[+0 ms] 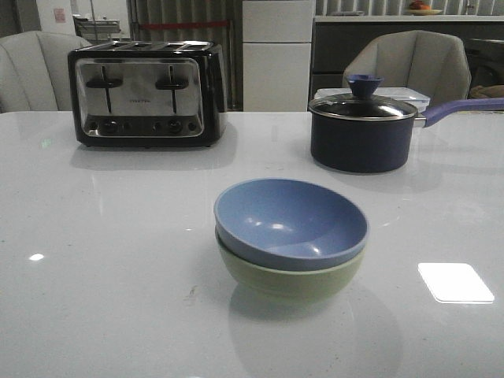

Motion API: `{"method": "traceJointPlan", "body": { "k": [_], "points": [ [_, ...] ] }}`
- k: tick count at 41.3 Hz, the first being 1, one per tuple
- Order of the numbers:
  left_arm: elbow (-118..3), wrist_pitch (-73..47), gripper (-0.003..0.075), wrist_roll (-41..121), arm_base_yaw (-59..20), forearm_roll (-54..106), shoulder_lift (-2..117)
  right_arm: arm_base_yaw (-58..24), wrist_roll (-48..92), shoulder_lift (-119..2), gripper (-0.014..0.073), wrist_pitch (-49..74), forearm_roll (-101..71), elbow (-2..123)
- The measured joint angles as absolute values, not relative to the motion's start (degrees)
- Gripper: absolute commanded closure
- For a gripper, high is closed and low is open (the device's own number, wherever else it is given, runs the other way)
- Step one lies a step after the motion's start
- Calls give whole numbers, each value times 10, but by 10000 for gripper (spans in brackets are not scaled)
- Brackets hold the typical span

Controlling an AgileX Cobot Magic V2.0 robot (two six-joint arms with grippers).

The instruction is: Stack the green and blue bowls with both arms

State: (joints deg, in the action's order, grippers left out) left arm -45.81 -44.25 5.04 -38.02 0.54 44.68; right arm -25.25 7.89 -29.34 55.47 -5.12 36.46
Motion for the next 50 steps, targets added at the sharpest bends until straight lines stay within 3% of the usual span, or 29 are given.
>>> {"method": "traceJointPlan", "body": {
  "k": [5,38,50],
  "points": [
    [-458,-442,630,47,-380,5,447,-252,79,-293,571,557,-51,365],
    [-456,-439,627,47,-378,5,442,-252,79,-293,571,562,-51,365],
    [-327,-288,627,47,-207,4,286,-252,79,-293,571,562,-51,365]
  ]
}}
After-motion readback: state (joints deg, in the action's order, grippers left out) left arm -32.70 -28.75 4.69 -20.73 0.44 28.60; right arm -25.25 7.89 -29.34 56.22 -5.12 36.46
